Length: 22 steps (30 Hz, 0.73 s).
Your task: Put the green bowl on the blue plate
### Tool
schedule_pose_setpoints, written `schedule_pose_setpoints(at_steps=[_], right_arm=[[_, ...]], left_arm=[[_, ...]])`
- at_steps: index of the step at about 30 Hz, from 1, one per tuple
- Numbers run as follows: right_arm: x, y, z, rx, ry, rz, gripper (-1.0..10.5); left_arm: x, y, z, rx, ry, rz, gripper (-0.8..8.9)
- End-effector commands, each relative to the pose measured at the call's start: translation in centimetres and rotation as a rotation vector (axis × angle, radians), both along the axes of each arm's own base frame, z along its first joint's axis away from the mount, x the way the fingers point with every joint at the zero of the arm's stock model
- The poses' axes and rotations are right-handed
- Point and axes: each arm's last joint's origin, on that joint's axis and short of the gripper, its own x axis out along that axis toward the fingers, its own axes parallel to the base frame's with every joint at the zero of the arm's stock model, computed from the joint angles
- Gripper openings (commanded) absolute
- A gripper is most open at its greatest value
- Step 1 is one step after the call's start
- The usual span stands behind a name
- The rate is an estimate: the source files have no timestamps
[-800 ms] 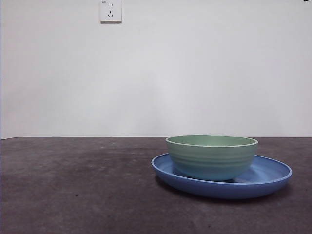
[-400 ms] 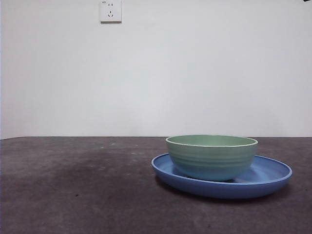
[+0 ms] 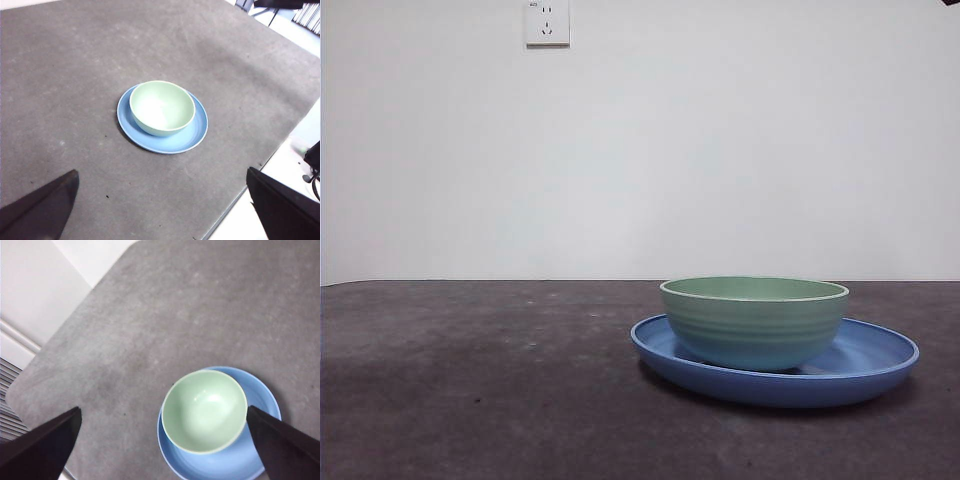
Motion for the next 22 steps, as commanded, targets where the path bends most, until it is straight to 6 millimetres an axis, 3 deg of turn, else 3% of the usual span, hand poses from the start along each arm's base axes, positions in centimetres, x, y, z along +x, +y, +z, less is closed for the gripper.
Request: schedule_pose_setpoints(at_steps=[1, 9, 22], right_arm=[[0.2, -0.1, 0.2, -0.008, 0.04, -0.058, 6.0], [3.7, -1.1, -3.4, -0.072, 0.341, -0.116, 5.8], [11.7, -2.6, -11.0, -0.156, 0.554, -0.053, 4.6]], left_arm=[[-0.2, 0.0, 0.4, -0.035, 0.003, -0.014, 5.98], [-0.3, 0.1, 0.4, -0.04, 0.005, -0.02, 5.95], [-0.3, 0.0, 0.5, -0.041, 0.003, -0.02, 5.95]])
